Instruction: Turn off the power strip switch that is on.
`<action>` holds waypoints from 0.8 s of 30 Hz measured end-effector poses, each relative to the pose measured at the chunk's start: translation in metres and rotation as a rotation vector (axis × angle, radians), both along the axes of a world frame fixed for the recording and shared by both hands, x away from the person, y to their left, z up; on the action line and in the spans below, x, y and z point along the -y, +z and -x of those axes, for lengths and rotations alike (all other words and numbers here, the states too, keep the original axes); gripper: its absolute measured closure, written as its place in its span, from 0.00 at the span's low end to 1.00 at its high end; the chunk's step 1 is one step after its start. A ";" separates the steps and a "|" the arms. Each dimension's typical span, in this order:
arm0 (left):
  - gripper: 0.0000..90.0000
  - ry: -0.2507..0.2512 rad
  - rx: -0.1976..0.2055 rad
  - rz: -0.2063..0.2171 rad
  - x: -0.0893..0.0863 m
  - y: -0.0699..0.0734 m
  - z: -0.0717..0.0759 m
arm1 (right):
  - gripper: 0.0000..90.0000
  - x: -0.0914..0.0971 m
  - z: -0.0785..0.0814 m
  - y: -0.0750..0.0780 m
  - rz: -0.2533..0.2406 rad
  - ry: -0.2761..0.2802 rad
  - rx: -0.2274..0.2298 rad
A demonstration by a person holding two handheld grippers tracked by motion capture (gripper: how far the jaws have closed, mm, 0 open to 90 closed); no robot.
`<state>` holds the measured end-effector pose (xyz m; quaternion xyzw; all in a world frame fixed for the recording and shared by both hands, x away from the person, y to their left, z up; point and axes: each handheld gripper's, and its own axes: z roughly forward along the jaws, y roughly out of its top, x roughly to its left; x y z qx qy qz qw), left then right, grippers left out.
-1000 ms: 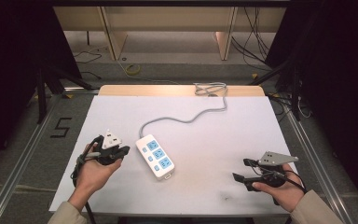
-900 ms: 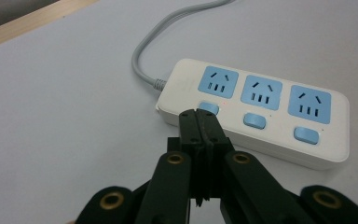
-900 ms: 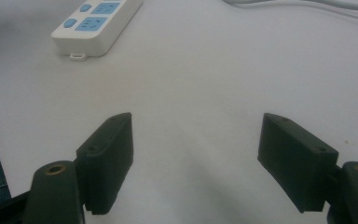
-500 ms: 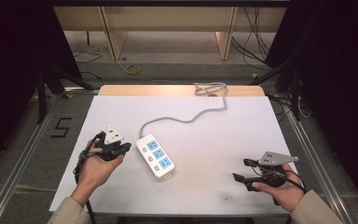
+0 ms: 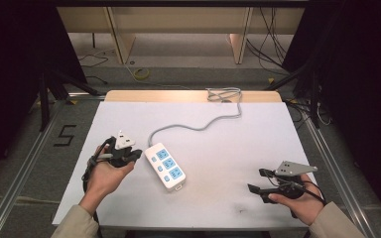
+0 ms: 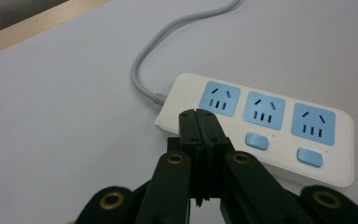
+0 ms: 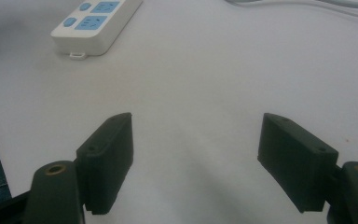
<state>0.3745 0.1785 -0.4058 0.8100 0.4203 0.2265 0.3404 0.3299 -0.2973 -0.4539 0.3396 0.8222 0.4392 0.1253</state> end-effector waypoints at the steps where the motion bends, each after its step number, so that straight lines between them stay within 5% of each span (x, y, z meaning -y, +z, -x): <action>1: 1.00 -0.001 0.000 -0.003 0.001 0.000 0.000 | 0.30 0.000 0.000 0.000 -0.001 0.000 0.002; 24: 1.00 -0.018 -0.029 -0.023 0.010 0.001 -0.012 | 0.30 0.000 0.000 0.000 0.001 0.003 0.003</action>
